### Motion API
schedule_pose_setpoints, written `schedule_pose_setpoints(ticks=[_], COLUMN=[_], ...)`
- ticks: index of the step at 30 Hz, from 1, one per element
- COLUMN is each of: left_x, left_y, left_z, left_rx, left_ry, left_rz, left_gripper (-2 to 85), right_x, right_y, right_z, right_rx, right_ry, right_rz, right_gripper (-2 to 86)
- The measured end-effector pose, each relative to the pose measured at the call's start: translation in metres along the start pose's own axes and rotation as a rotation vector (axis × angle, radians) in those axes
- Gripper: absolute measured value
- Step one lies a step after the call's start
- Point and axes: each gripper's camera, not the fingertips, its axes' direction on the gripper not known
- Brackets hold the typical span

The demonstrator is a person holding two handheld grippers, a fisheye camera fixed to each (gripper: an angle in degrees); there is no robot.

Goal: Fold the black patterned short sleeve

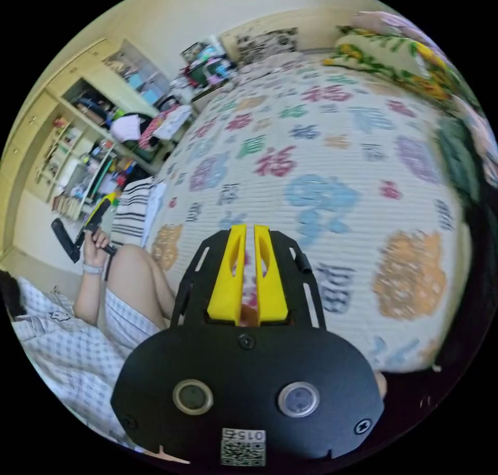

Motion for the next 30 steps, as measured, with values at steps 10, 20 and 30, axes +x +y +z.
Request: schedule_pose_setpoints(ticks=[10, 20, 30], left_x=[0.365, 0.672, 0.631], left_y=[-0.032, 0.057, 0.044], left_z=[0.167, 0.277, 0.269], left_rx=[-0.231, -0.798, -0.693], left_ry=[1.107, 1.226, 1.302], left_rz=[0.121, 0.247, 0.123], left_gripper=[5.6, 8.0, 1.4], right_x=[0.186, 0.329, 0.257], right_y=[0.117, 0.141, 0.158], right_z=[-0.226, -0.259, -0.329], right_rx=[0.137, -0.031, 0.245], right_ry=[0.513, 0.49, 0.324], right_rz=[0.434, 0.659, 0.442], right_gripper=[8.8, 6.9, -0.9])
